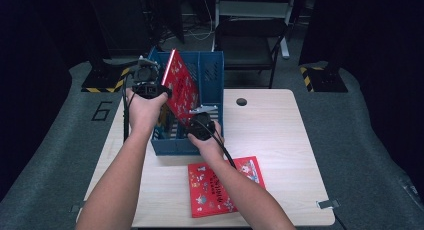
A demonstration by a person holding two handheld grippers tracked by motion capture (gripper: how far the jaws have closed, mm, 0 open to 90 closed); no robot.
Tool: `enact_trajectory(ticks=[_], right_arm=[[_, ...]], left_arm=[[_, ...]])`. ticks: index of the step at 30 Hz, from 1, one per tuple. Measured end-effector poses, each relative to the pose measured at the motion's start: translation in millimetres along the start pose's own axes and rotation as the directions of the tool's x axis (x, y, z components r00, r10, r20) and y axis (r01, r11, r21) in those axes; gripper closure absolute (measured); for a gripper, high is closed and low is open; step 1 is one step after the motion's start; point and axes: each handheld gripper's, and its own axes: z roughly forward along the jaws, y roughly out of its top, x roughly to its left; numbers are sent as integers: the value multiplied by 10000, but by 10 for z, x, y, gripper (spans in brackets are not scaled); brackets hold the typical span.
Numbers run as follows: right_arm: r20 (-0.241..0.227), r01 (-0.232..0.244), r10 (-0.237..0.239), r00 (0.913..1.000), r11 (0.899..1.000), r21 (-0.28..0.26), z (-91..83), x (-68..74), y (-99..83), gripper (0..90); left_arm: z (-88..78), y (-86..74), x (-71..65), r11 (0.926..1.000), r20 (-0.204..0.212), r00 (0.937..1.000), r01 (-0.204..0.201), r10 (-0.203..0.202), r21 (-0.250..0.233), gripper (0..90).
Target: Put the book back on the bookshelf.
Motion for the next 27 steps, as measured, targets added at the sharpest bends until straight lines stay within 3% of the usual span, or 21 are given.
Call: enact_trajectory(ticks=[27], right_arm=[[-37, 59, -59, 10000, 9999, 93, 60, 18, 118, 620]], left_arm=[[155, -135, 37, 9995, -184, 9998, 14, -8, 309, 789]])
